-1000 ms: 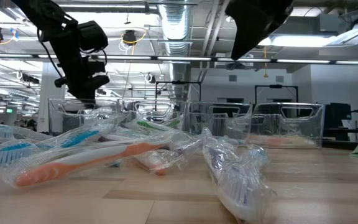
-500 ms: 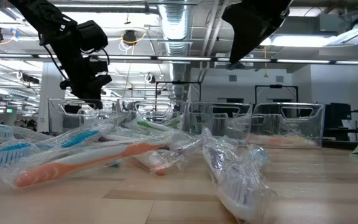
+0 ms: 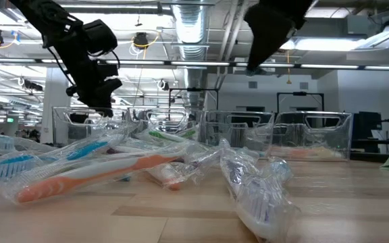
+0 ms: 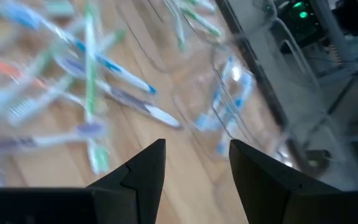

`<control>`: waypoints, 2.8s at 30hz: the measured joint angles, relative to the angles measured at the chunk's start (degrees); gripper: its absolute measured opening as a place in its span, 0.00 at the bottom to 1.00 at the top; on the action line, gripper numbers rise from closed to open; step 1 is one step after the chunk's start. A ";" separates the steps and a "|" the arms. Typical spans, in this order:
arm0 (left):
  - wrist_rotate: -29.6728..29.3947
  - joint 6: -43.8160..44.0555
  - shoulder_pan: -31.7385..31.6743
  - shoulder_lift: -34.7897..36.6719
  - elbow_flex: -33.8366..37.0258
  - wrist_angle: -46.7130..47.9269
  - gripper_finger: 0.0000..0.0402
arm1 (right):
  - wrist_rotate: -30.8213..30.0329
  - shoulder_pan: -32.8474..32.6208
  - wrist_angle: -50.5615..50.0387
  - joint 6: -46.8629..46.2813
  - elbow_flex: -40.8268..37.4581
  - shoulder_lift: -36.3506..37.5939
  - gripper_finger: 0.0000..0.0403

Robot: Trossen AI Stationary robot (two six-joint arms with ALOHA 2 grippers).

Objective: Pick & Place Toothbrushes
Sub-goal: Put the green toothbrush into the middle left transparent bin

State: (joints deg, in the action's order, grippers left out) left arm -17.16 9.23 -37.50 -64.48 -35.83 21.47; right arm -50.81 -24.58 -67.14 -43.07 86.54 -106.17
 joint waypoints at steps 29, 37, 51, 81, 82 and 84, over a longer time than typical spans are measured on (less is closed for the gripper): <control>11.69 -0.83 34.60 16.01 0.00 0.17 0.31 | 20.70 9.21 26.19 19.74 0.14 -1.21 0.30; 11.65 0.22 41.31 16.02 1.54 -0.87 0.31 | 29.45 10.51 33.88 32.11 0.50 -7.62 0.37; 11.21 0.62 42.26 16.55 6.63 -3.95 0.31 | 34.31 15.85 32.03 31.07 0.01 -8.52 0.62; 11.25 0.07 42.32 16.55 6.78 -5.00 0.31 | 38.93 20.14 32.63 31.04 -0.48 -14.73 0.39; 11.25 0.07 42.32 16.55 6.78 -5.02 0.31 | 38.95 20.28 32.66 31.06 -0.48 -14.73 0.35; 11.25 0.07 42.32 16.55 6.78 -5.01 0.31 | 39.16 20.31 32.55 31.06 -0.48 -14.73 0.24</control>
State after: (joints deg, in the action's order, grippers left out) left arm -5.91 9.30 4.82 -47.92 -29.06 16.46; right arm -11.64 -4.27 -34.59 -12.01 86.06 -120.90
